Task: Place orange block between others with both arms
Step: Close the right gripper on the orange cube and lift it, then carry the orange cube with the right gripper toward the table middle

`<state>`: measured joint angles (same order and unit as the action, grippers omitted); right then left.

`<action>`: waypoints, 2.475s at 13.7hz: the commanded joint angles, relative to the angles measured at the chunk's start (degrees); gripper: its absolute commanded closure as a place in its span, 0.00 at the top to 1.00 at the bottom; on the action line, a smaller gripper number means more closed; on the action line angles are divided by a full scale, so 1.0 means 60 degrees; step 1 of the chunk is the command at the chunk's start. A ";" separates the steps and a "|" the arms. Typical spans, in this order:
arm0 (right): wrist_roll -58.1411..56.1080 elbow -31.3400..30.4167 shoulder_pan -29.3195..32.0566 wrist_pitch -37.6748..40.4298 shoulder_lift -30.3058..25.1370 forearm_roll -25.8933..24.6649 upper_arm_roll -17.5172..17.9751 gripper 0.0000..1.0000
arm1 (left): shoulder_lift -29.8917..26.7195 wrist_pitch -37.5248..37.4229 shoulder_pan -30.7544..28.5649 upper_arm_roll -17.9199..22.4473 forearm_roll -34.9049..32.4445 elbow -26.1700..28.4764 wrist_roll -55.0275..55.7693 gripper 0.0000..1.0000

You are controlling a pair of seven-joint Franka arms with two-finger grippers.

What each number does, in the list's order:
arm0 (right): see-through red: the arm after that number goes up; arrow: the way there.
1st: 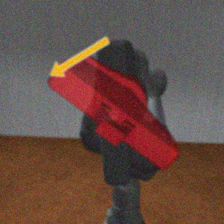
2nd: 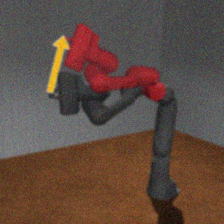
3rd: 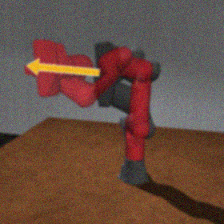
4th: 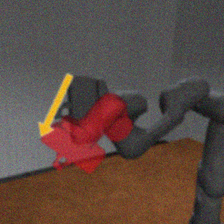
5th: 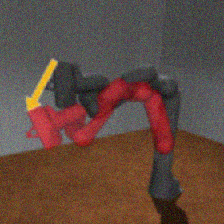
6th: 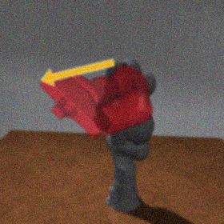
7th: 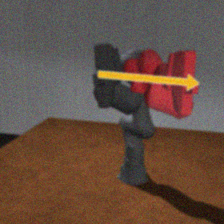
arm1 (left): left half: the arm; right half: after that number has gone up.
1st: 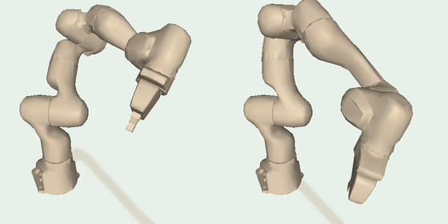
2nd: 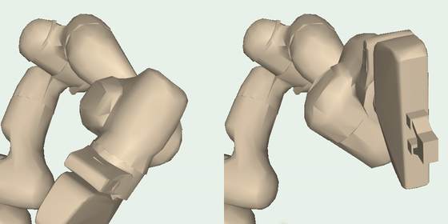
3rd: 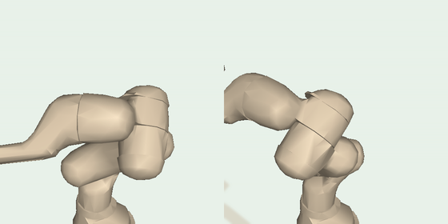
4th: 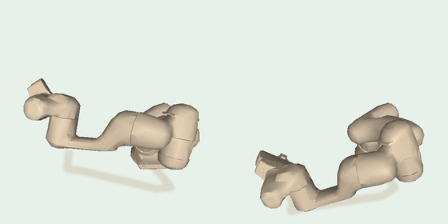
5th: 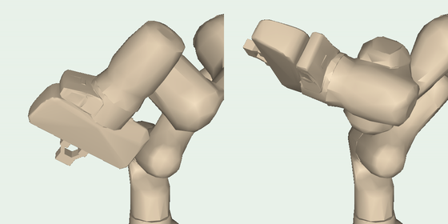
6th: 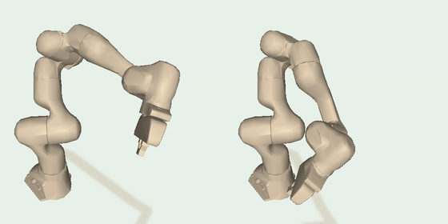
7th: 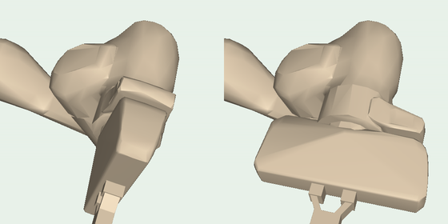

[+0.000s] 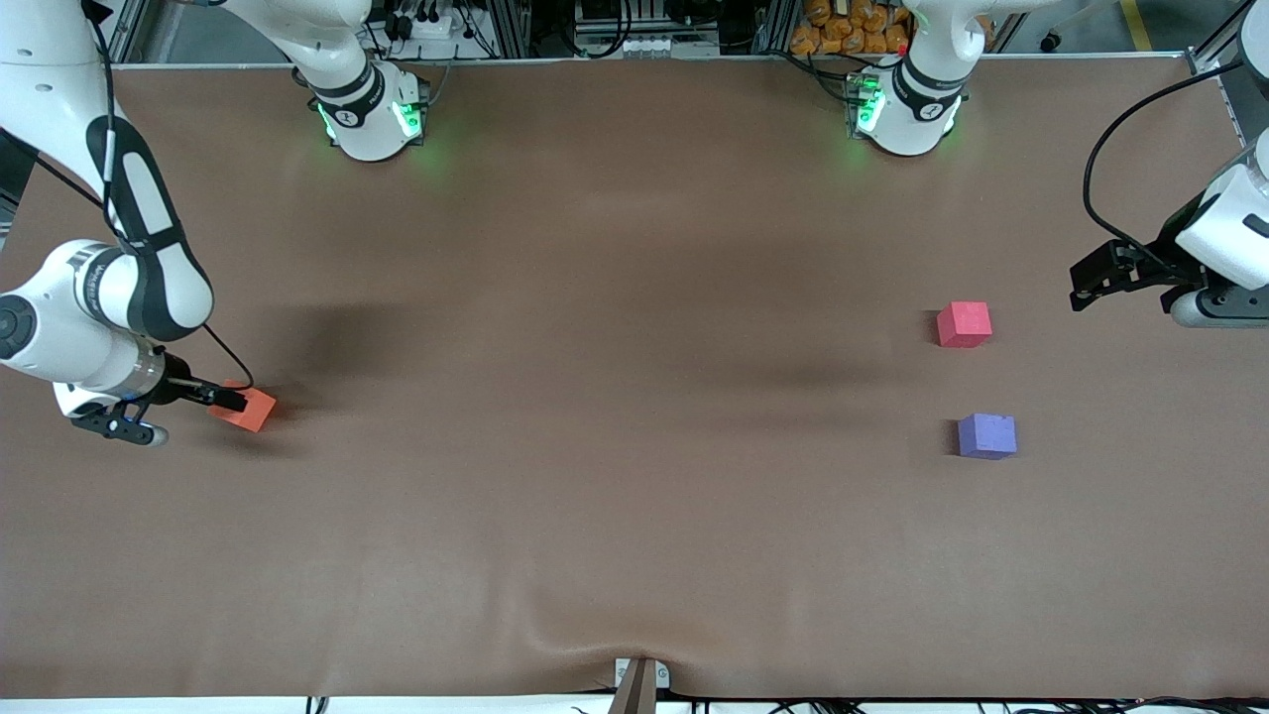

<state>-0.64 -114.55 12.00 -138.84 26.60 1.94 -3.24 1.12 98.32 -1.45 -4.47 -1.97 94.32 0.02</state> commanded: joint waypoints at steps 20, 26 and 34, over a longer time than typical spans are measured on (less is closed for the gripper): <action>-0.1797 0.1845 -0.0374 0.2478 0.0298 0.0277 0.0888 0.00 | 0.0121 -0.0463 0.0052 -0.0017 0.0197 -0.0178 -0.0223 1.00; -0.1622 0.3724 -0.1775 0.4024 0.0445 0.0277 0.2386 0.00 | 0.0121 -0.0449 0.0022 -0.0017 0.0197 -0.0178 -0.0252 1.00; 0.3396 0.5790 -0.5642 0.3484 0.2333 0.0146 0.2357 0.00 | 0.0121 -0.0463 -0.0007 -0.0017 0.0212 -0.0178 -0.0296 1.00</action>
<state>12.36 -85.39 -16.00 -117.83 36.87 3.21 11.61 1.56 96.57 -1.31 -4.59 -1.97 94.30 -0.98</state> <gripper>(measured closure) 0.419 0.000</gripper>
